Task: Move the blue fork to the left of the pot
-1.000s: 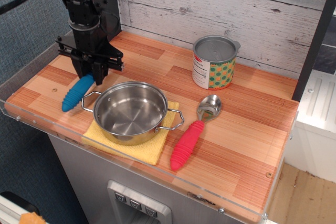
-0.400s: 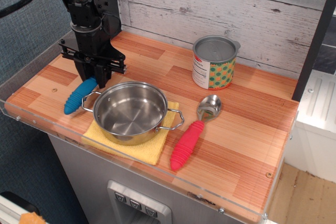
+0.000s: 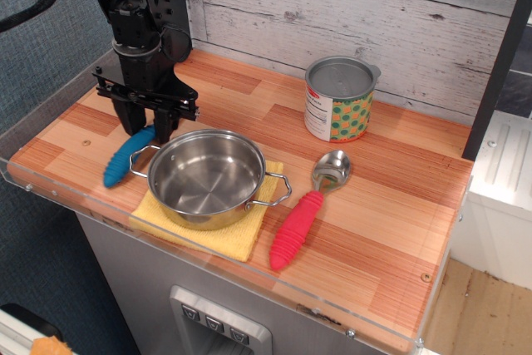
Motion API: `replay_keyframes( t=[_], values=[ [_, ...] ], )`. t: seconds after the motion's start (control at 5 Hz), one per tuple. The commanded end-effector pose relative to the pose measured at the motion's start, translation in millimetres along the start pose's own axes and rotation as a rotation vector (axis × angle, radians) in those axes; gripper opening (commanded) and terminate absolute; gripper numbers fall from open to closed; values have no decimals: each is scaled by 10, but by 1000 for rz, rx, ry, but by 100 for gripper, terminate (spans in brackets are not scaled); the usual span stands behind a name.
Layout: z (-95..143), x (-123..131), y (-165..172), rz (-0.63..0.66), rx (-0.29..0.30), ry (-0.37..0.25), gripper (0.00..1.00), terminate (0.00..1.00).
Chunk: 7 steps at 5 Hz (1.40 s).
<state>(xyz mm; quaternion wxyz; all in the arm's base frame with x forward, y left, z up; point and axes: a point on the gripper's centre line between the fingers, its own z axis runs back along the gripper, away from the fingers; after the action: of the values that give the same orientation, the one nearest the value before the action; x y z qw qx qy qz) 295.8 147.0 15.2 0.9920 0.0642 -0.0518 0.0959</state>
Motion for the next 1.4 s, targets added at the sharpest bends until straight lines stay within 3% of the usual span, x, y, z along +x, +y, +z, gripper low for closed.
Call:
replay_keyframes(
  t=[0.0, 0.6, 1.0, 1.2],
  values=[
    [250, -12, 125, 32, -17, -30, 100, 0],
    [819, 112, 54, 83, 51, -70, 100, 0],
    [1033, 247, -310, 17, 38, -79, 100, 0],
    [1151, 340, -592, -31, -2, -91, 100, 0]
  ],
)
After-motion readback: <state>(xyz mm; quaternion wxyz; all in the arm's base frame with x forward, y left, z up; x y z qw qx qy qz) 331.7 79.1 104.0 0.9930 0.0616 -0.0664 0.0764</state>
